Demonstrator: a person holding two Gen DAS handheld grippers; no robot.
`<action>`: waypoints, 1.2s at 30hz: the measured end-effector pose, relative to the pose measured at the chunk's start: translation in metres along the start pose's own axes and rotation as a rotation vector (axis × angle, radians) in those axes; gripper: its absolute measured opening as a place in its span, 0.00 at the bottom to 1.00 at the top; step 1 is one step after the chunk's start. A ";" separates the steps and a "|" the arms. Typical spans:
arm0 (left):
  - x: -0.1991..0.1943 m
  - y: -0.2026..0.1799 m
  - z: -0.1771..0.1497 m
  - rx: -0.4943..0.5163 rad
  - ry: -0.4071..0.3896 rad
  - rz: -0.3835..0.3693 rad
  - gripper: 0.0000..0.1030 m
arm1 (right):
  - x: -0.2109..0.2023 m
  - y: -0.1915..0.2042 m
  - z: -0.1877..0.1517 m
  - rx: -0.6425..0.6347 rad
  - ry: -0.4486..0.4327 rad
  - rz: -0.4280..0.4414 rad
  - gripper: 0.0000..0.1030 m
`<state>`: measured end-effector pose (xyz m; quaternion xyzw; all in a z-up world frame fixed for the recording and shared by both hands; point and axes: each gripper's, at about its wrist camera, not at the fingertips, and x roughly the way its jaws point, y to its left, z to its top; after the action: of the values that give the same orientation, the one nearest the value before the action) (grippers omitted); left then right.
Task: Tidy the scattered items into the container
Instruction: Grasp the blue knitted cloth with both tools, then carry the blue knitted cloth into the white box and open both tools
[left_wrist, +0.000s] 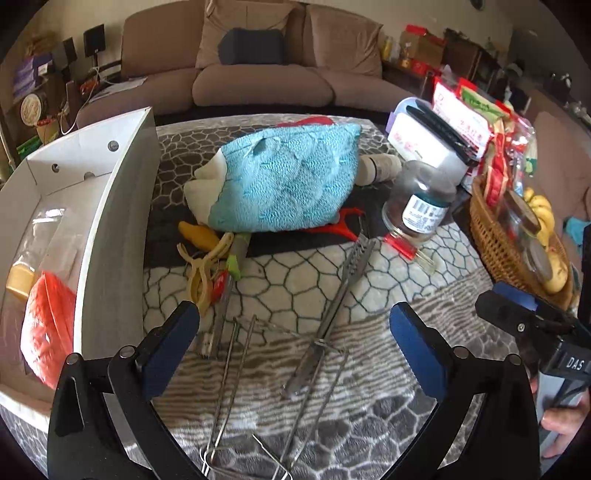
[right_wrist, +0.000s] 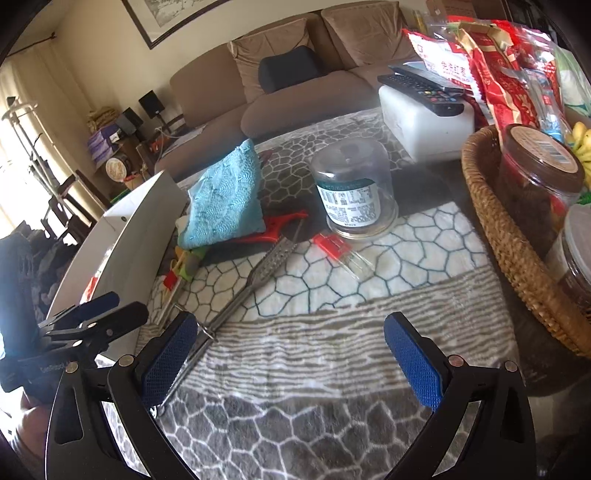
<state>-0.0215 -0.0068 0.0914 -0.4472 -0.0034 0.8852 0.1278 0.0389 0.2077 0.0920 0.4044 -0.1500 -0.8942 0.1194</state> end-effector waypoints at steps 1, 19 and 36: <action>0.007 0.002 0.007 -0.003 0.001 0.005 1.00 | 0.008 0.002 0.006 -0.001 0.001 0.005 1.00; 0.115 0.032 0.057 -0.041 0.069 0.085 1.00 | 0.140 0.038 0.106 -0.011 0.046 0.091 1.00; 0.073 0.024 0.061 -0.017 0.009 0.001 0.45 | 0.124 0.068 0.092 -0.107 0.019 0.098 0.16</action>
<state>-0.1166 -0.0067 0.0679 -0.4525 -0.0098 0.8831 0.1236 -0.1042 0.1193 0.0892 0.3979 -0.1205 -0.8903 0.1859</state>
